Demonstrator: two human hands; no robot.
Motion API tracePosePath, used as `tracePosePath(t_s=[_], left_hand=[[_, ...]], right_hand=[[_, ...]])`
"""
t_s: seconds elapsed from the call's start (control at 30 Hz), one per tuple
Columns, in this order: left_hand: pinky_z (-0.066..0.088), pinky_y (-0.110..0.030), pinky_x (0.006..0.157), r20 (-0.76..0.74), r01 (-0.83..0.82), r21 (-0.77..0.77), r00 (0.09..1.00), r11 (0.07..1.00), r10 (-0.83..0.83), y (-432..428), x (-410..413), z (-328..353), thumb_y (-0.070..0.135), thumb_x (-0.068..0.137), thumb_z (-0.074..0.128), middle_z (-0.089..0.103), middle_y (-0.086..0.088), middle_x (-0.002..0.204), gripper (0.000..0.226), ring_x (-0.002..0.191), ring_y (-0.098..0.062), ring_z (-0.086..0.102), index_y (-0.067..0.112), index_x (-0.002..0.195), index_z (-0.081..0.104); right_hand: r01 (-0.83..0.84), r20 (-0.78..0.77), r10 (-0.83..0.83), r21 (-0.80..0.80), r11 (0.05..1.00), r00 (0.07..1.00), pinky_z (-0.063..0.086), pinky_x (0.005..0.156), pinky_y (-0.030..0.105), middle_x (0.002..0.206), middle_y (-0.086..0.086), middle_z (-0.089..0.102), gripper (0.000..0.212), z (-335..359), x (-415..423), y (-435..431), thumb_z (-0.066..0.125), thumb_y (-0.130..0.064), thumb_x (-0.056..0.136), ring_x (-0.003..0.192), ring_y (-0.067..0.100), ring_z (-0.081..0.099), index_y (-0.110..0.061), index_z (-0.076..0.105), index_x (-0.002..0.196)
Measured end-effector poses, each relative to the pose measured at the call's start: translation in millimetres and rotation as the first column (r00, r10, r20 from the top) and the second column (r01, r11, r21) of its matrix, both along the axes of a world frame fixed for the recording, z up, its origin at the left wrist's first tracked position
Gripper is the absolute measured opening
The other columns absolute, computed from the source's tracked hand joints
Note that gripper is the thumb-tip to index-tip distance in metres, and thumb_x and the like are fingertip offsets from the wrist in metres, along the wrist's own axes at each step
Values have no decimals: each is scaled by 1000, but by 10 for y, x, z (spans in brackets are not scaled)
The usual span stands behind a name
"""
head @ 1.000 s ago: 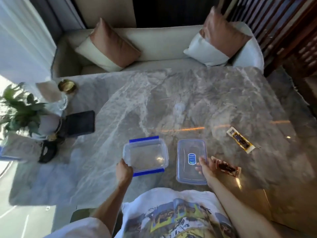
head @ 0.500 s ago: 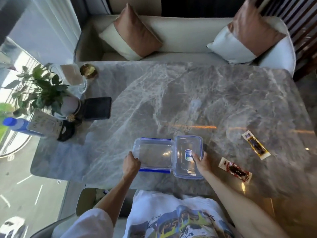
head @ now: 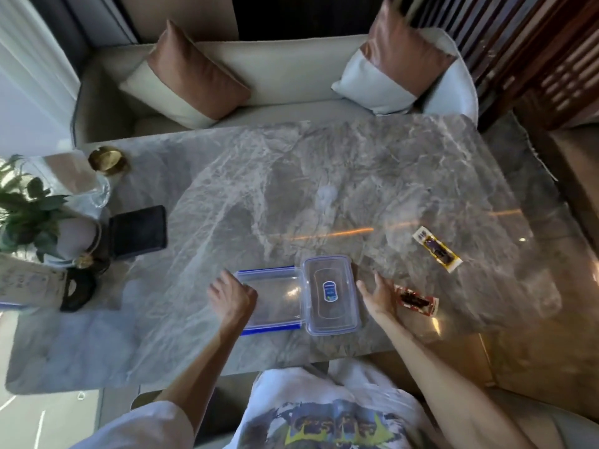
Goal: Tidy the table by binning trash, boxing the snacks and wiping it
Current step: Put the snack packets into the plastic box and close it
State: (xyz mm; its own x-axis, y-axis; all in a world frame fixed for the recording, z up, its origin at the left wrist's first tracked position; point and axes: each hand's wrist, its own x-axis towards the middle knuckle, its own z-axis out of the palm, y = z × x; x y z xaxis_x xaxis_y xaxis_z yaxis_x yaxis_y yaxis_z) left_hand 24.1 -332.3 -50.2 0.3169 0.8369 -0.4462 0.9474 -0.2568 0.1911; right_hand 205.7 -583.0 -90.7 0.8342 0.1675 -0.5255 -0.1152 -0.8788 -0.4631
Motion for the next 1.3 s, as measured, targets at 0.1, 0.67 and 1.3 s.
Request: tracePosePath(t_s=[0.1, 0.67, 1.3], left_hand=[[37, -43, 97, 33, 200, 96, 978, 975, -204, -236, 555, 181, 18, 83, 52, 55, -22, 124, 50, 116, -38, 46, 5, 130, 42], [47, -41, 92, 133, 220, -377, 974, 900, -182, -2560, 2205, -439, 9, 90, 47, 63, -26, 119, 29, 113, -39, 59, -1, 111, 64], [35, -20, 38, 269, 65, -653, 951, 755, 151, -2609, 2773, -564, 4, 87, 62, 51, -8, 70, 22, 52, -14, 44, 16, 80, 44]], right_hand=[[150, 64, -157, 102, 983, 986, 46, 93, 38, 117, 21, 65, 59, 166, 393, -363, 57, -44, 84, 110, 34, 61, -10, 55, 132], [301, -193, -312, -82, 950, 930, 44, 74, 31, 96, 17, 72, 37, -220, 1104, -2068, 48, -34, 90, 91, 33, 66, -6, 73, 90], [674, -570, -460, 241, 699, 681, 52, 45, 17, 73, 8, 59, 18, -124, 1521, -2222, 69, -3, 83, 61, 16, 54, -10, 56, 74]])
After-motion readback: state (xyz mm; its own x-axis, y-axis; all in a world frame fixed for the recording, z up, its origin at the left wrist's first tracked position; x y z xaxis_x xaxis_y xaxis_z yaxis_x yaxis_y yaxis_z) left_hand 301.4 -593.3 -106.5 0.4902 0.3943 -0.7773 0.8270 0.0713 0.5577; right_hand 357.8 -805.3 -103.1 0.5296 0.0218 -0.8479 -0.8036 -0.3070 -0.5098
